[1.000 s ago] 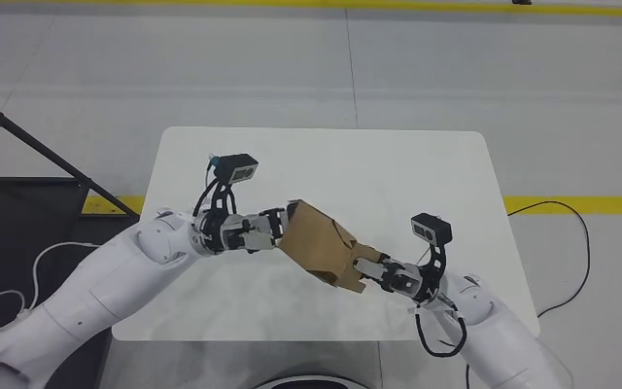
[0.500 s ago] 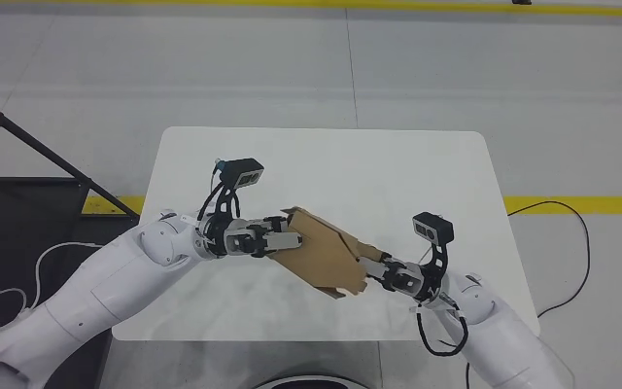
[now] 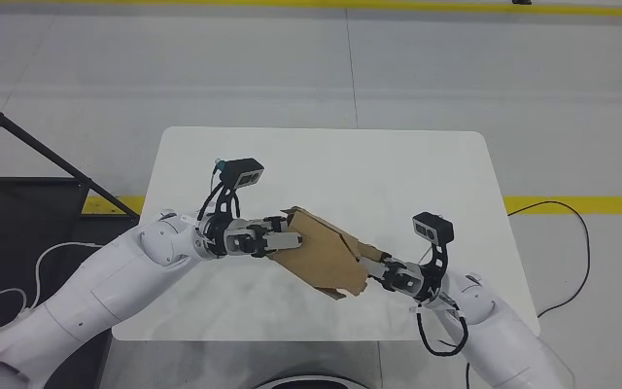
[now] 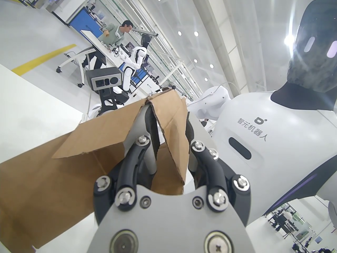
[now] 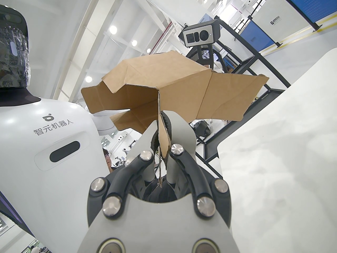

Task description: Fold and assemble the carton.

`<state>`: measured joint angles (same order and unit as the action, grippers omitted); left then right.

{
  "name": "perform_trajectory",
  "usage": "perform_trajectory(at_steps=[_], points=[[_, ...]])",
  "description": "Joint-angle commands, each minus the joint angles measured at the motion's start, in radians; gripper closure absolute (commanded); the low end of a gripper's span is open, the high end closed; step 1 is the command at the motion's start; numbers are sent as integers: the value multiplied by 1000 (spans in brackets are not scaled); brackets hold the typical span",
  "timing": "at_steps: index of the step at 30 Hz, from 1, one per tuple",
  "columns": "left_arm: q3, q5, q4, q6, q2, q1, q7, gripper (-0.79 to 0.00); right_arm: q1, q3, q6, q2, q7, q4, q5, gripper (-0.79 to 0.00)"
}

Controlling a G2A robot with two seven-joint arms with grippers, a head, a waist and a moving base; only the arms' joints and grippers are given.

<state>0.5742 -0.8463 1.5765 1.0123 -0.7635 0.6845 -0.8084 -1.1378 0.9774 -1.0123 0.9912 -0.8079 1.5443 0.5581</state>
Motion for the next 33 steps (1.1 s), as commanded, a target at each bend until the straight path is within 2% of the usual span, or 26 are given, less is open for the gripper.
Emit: perform_trajectory(at_steps=[1, 2, 3, 4, 23, 28, 33], points=[[0, 0, 0, 0, 0, 0, 0, 0, 0, 0, 0, 0, 0, 0, 0, 0], [0, 0, 0, 0, 0, 0, 0, -296, 0, 0, 0, 0, 0, 0, 0, 0], [0, 0, 0, 0, 0, 0, 0, -686, 0, 0, 0, 0, 0, 0, 0, 0], [0, 0, 0, 0, 0, 0, 0, -785, 0, 0, 0, 0, 0, 0, 0, 0], [0, 0, 0, 0, 0, 0, 0, -785, -14, 44, 0, -11, 0, -6, -44, 0], [28, 53, 33, -43, -4, 33, 29, -785, -12, 48, 0, -10, 0, -2, -42, 0], [51, 45, 40, -58, -8, 63, 5, -785, -15, 58, 0, -8, 0, -1, -38, 0]])
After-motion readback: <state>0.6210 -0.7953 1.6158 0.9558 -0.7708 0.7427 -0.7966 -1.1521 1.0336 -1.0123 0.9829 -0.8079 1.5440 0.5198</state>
